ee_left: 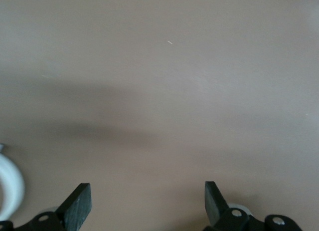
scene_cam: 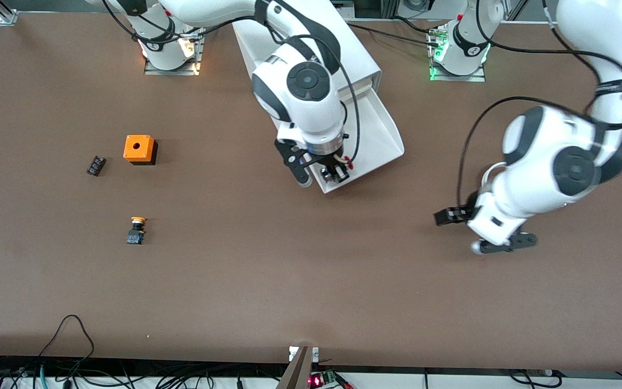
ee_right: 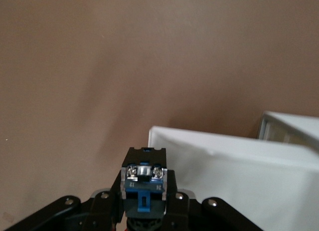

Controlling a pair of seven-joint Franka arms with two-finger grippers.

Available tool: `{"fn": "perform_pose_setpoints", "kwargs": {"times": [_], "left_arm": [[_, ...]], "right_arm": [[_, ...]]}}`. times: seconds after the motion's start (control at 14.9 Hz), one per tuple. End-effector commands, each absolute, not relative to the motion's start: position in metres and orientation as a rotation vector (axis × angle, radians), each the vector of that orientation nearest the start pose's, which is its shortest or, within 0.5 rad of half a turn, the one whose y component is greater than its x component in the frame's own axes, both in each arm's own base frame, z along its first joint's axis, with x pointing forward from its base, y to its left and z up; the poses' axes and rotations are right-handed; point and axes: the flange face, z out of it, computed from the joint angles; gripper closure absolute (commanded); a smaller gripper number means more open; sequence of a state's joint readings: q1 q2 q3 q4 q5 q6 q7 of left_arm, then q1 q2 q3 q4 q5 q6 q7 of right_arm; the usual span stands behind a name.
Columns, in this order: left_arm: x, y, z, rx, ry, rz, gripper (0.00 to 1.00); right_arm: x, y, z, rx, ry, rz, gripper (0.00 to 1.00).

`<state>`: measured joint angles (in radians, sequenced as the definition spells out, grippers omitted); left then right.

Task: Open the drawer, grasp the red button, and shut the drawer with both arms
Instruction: 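Push the drawer closed with the left gripper while the right gripper withdraws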

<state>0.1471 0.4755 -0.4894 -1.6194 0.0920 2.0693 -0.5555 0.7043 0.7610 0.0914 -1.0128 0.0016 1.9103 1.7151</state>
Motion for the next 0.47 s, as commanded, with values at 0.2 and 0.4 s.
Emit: {"fn": "perform_pose_setpoints", "kwargs": {"times": [0.2, 0.4], "left_arm": [[0.563, -0.261, 0.322, -3.253, -0.628, -0.003, 0.00], [0.545, -0.287, 0.308, -3.248, -0.659, 0.028, 0.00]], "right_arm": [[0.619, 0.427, 0.464, -2.802, 0.992, 0.087, 1.00], [0.642, 0.382, 0.459, -2.916, 0.742, 0.087, 1.00]]}}
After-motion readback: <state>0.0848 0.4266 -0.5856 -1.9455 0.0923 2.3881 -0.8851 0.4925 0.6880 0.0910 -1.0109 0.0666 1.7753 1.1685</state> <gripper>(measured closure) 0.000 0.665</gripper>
